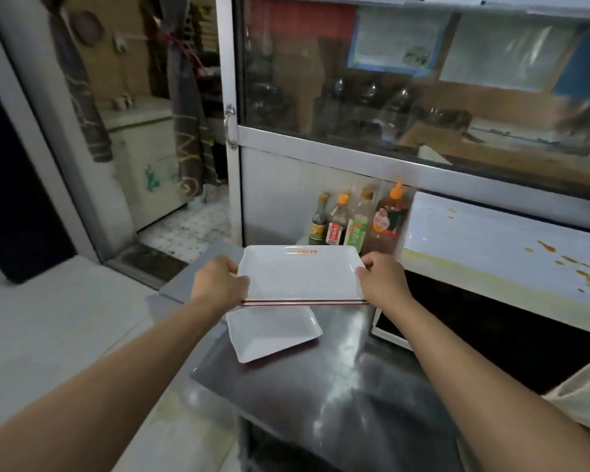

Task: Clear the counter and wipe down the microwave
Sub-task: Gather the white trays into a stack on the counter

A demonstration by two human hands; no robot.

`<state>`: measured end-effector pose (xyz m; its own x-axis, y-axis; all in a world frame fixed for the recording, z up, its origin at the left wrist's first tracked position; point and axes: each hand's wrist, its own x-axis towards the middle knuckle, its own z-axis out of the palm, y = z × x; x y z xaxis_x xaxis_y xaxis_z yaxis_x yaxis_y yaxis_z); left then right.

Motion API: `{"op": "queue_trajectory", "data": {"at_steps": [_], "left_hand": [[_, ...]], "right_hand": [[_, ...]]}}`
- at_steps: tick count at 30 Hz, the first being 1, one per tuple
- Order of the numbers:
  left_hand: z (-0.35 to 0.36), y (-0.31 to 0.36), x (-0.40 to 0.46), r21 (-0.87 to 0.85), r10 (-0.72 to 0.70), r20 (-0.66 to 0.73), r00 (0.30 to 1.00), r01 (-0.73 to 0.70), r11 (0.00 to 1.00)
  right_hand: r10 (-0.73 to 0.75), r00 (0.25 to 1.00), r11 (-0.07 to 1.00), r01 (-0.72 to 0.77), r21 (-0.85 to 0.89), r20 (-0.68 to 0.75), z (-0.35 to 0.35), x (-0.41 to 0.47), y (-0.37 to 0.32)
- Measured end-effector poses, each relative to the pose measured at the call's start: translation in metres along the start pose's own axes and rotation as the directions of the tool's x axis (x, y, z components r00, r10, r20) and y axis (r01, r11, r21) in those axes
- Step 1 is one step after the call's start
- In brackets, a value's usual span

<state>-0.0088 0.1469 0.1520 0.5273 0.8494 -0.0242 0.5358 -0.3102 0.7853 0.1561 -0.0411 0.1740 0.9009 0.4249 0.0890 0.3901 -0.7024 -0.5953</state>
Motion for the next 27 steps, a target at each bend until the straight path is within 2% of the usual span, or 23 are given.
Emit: {"op": "queue_trajectory", "data": {"at_steps": [8,17,21,27], "left_hand": [[0.006,-0.052,0.017,0.054,-0.077,-0.010,0.997,0.078,0.996],[0.046,-0.098,0.039,0.101,-0.188,0.054,0.981,0.182,0.978],[0.061,-0.110,0.039,0.147,-0.228,0.016,0.974,0.223,0.964],[0.086,-0.124,0.039,0.115,-0.268,-0.015,0.963,0.268,0.957]], "right_hand": [[-0.041,0.992,0.997,0.048,-0.057,0.117,0.062,0.022,-0.010],[0.031,0.981,0.998,-0.020,-0.058,0.190,0.125,0.053,0.012],[0.044,0.972,0.998,-0.030,-0.063,0.232,0.147,0.061,0.026],[0.070,0.952,0.997,-0.056,-0.058,0.298,0.174,0.074,0.051]]}}
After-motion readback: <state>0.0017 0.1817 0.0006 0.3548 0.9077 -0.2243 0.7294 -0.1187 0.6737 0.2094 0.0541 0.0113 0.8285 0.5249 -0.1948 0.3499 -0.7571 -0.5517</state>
